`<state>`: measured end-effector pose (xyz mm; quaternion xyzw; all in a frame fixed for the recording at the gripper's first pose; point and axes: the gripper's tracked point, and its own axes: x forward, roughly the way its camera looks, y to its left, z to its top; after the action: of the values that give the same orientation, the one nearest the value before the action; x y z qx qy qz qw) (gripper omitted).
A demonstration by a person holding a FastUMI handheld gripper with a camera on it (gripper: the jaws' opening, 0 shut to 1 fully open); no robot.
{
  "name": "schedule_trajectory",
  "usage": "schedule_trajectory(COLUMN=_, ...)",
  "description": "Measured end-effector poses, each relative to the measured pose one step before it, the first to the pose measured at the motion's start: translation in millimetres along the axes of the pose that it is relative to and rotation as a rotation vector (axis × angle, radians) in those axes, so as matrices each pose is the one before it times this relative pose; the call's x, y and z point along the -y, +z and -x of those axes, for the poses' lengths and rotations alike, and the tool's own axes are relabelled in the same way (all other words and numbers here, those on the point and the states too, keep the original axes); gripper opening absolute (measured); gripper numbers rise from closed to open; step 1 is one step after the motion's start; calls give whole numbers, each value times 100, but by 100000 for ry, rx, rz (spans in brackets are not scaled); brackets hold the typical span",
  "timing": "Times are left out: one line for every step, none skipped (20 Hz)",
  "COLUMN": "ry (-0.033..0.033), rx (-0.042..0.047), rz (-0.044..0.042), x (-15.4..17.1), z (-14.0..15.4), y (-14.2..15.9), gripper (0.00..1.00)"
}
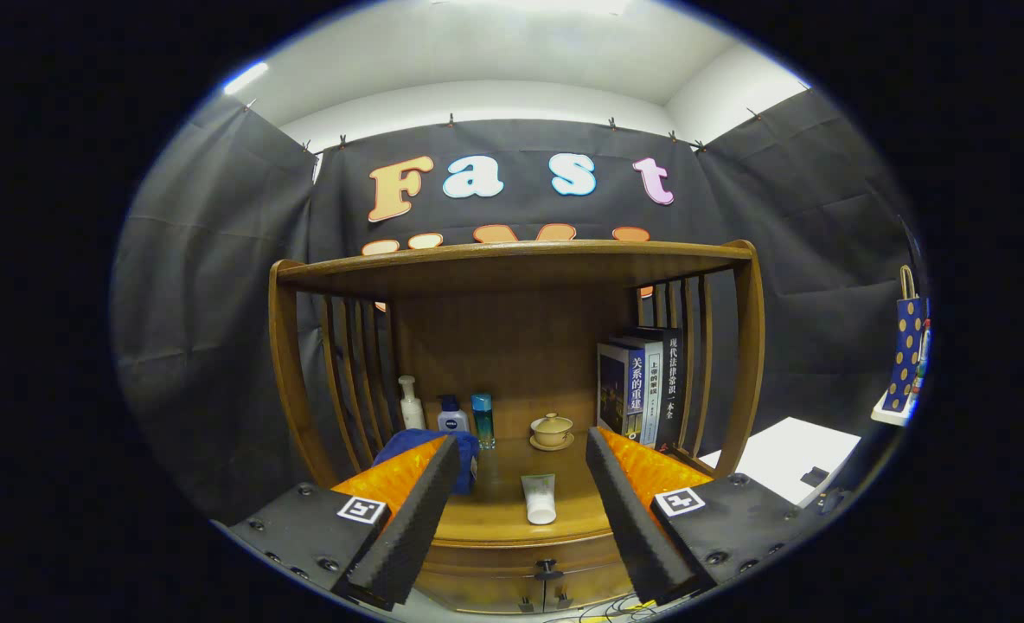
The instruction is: Pull open the drawer, take out the items inside it, and place them on the countertop above the cabinet.
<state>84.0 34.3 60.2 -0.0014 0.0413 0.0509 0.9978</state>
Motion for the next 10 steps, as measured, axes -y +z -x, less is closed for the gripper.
schedule_trajectory(ry=102, rx=-152, rz=-22, x=-125, z=125, y=58, gripper=97)
schedule_trajectory(ry=-41, rx=-77, rz=-50, x=79, z=-32, y=-115, gripper=97)
schedule_trajectory(ry=-31, rx=-103, rz=16, x=-14, z=66, y=-2, gripper=97)
schedule_trajectory(ry=-85, rx=-172, rz=-20, x=16, z=-35, y=-158, gripper=97)
schedule_trajectory(ry=-47, rx=-225, rz=-117, x=5, z=13, y=-51, gripper=97)
schedule_trajectory(ry=-10, rx=-198, rz=-247, x=24, z=-143, y=-131, gripper=97)
schedule_trajectory(ry=68, rx=-199, rz=-338, x=-6, z=30, y=-56, gripper=97)
schedule_trajectory(ry=171, rx=-192, rz=-351, x=-70, z=-19, y=-116, gripper=97)
schedule_trajectory(ry=24, rx=-192, rz=-120, x=-39, z=34, y=-32, gripper=97)
schedule_trajectory(ry=-192, rx=-39, rz=-22, x=123, z=-47, y=-22, gripper=97)
